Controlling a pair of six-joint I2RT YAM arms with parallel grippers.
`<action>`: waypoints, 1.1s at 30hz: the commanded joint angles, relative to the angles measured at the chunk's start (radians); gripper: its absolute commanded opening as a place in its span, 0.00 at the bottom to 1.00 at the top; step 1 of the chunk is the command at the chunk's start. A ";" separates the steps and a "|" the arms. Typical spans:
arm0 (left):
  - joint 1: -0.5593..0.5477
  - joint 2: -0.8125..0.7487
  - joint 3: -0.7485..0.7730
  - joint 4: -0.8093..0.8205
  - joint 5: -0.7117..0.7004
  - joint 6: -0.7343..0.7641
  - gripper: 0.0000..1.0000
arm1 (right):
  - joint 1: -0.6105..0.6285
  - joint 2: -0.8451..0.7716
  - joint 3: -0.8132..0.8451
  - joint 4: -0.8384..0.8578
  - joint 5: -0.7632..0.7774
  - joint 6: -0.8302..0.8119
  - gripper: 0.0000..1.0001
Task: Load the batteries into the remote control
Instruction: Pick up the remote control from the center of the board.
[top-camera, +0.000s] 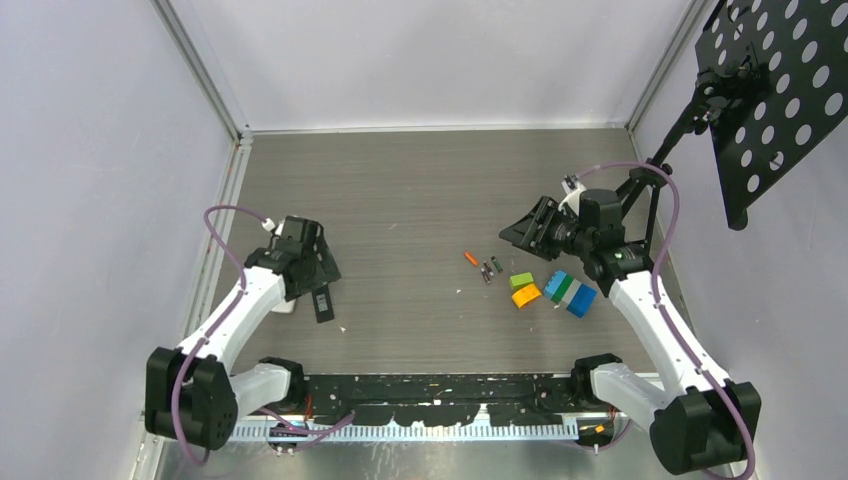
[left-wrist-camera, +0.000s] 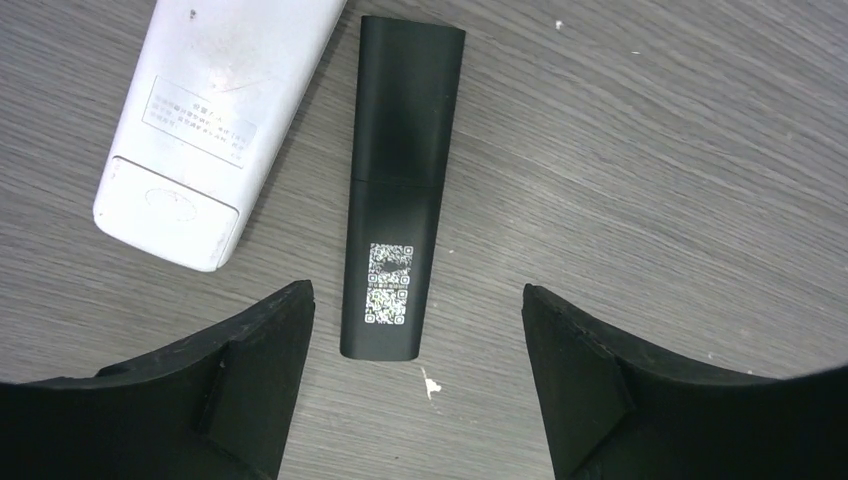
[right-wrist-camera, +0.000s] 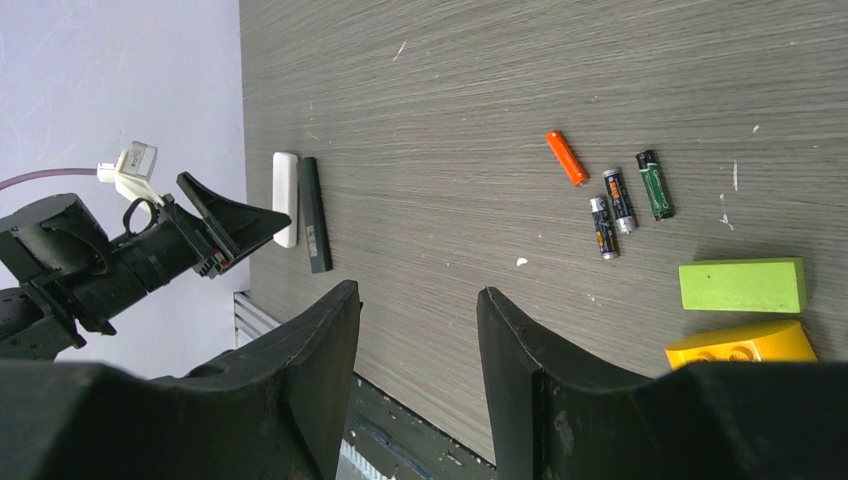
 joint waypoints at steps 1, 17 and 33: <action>0.000 0.056 -0.026 0.075 -0.037 -0.053 0.75 | 0.005 0.042 0.012 0.078 0.021 0.009 0.51; 0.000 0.206 -0.067 0.171 -0.054 -0.076 0.67 | 0.007 0.112 0.041 0.040 0.046 0.015 0.48; -0.036 0.265 0.002 0.153 -0.012 -0.042 0.10 | 0.008 0.107 0.047 -0.002 0.077 0.021 0.47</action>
